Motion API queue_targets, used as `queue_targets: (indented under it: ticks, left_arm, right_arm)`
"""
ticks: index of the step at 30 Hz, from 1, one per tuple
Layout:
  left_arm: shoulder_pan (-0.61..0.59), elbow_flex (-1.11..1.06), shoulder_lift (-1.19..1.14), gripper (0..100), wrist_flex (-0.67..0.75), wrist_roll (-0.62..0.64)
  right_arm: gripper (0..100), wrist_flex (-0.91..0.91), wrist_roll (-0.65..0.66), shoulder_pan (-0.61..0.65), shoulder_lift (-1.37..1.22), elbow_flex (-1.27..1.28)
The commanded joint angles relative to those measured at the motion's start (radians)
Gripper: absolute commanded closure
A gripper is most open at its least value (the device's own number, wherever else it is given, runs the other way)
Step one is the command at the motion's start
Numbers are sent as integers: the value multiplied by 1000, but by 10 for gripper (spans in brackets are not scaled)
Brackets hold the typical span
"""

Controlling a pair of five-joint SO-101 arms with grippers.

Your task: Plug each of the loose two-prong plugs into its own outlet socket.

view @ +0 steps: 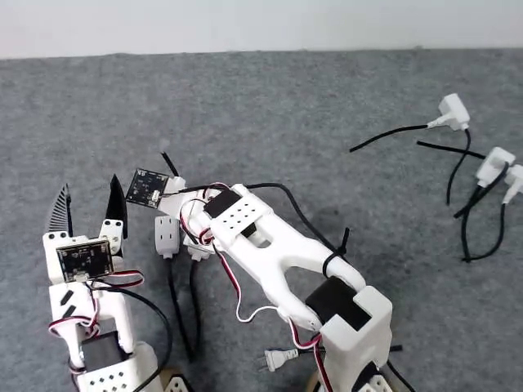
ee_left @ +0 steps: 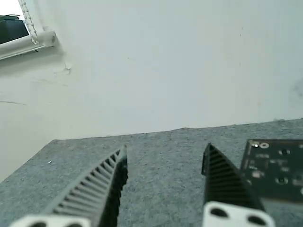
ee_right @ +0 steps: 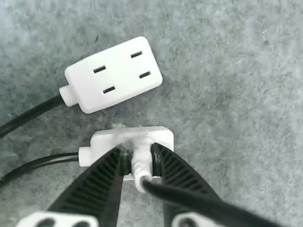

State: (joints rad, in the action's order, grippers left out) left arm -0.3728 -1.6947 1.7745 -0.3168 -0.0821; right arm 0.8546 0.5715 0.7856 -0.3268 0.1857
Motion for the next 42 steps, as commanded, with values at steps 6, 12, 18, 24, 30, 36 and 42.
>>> queue_targets:
  ticks: [6, 12, 18, 24, 30, 36, 42]
  left_arm:
    - [14, 8, -8, 757, 20, 2]
    - [14, 8, -9, 757, 18, 2]
    - [14, 8, -9, 757, 17, 12]
    - [15, 8, -8, 757, 0, 35]
    - [32, 8, -8, 757, -3, 32]
    - [34, 8, -8, 757, -3, 32]
    - [34, 8, -2, 757, 12, -25]
  right_arm:
    - [757, 35, 18, -12, -53, 41]
    - [730, 36, 17, -42, -51, 32]
    - [727, 36, 14, -45, -51, 28]
    - [726, 36, 9, -59, -51, 26]
    - [726, 33, -34, -61, -51, 23]
    - [726, 35, -38, -61, -51, 23]
    - [726, 35, -32, -62, -51, 23]
